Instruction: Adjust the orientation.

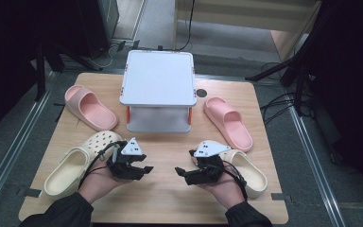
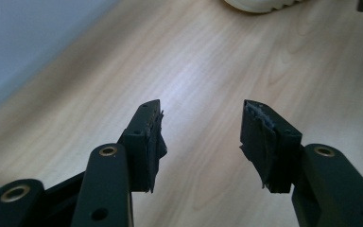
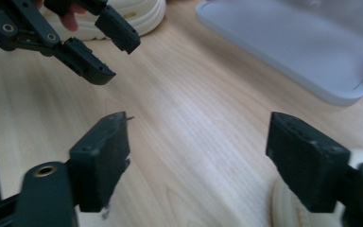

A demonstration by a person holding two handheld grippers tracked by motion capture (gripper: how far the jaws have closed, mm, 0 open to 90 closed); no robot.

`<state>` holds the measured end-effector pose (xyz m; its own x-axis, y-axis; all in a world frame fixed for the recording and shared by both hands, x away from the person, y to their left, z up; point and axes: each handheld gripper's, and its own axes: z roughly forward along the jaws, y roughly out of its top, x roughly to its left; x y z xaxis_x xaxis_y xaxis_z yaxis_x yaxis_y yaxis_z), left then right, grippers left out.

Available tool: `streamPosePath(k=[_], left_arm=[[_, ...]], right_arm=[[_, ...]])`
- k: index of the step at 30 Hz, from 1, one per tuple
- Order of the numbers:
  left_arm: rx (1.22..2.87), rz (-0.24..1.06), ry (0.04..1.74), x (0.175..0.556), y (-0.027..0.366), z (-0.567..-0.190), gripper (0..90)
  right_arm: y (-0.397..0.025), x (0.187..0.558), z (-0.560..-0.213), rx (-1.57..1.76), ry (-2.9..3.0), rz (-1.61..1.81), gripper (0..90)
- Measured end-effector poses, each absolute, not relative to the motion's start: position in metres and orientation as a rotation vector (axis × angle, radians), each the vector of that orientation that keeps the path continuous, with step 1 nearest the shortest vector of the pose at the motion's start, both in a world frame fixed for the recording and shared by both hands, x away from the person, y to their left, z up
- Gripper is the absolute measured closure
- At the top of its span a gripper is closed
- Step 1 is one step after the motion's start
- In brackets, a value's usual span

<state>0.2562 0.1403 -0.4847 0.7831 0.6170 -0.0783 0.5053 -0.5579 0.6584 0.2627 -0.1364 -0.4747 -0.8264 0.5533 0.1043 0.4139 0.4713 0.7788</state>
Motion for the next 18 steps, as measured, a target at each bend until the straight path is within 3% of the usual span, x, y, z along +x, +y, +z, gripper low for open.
streamPosePath(k=[5, 6, 7, 12, 14, 15, 18], left_arm=[[2.272, 0.195, 0.805, 0.255, 0.139, -0.482, 49.2], [2.27, 0.193, 0.81, 0.254, 0.14, -0.481, 54.7], [2.26, 0.158, 0.817, 0.254, 0.142, -0.48, 56.6], [2.237, 0.116, 0.847, 0.253, 0.146, -0.479, 58.8], [2.241, 0.115, 0.857, 0.253, 0.148, -0.479, 56.2], [2.243, 0.106, 0.865, 0.254, 0.148, -0.479, 47.4], [2.233, 0.08, 0.914, 0.259, 0.15, -0.48, 39.7]], right_arm=[[-0.135, 0.261, -0.474, 0.834, 2.589, 1.239, 28.8], [-0.134, 0.26, -0.473, 0.84, 2.605, 1.24, 40.0], [-0.134, 0.259, -0.472, 0.847, 2.612, 1.24, 42.1], [-0.133, 0.255, -0.476, 0.786, 2.629, 1.222, 45.2], [-0.133, 0.254, -0.478, 0.763, 2.645, 1.213, 46.6], [-0.132, 0.254, -0.478, 0.794, 2.683, 1.213, 46.7], [-0.129, 0.255, -0.475, 0.835, 2.741, 1.174, 47.6]])
